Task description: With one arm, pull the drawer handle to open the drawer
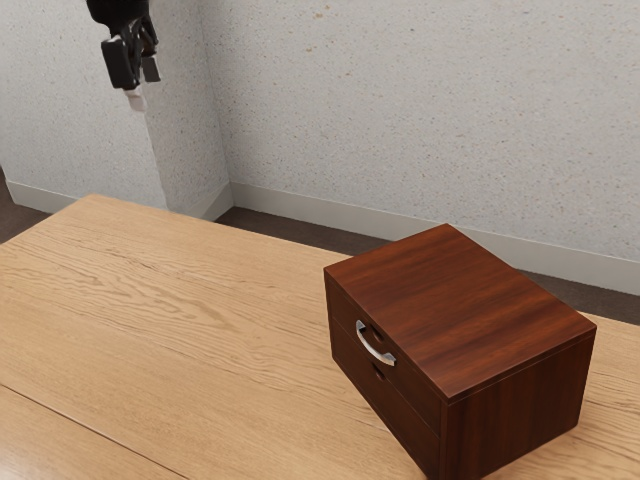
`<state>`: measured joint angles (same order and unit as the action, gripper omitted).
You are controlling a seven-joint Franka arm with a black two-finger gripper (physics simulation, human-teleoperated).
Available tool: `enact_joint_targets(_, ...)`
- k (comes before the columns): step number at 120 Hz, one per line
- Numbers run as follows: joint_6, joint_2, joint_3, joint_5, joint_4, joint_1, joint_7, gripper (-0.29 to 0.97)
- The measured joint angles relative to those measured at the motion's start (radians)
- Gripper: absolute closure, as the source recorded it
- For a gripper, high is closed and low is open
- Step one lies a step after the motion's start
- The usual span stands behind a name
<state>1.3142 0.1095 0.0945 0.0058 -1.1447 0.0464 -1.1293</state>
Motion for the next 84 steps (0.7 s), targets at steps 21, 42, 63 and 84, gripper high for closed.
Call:
enact_joint_targets(21,-0.002,0.007,0.004,0.005,-0.004,-0.039,0.047,0.00)
enact_joint_targets(42,0.010,-0.143,0.002,0.054,-0.186,0.028,0.076,0.00)
enact_joint_targets(63,0.157,-0.329,0.002,0.061,-0.541,0.075,0.015,0.00)
enact_joint_targets(84,0.319,-0.334,0.001,0.015,-0.723,0.116,-0.073,0.00)
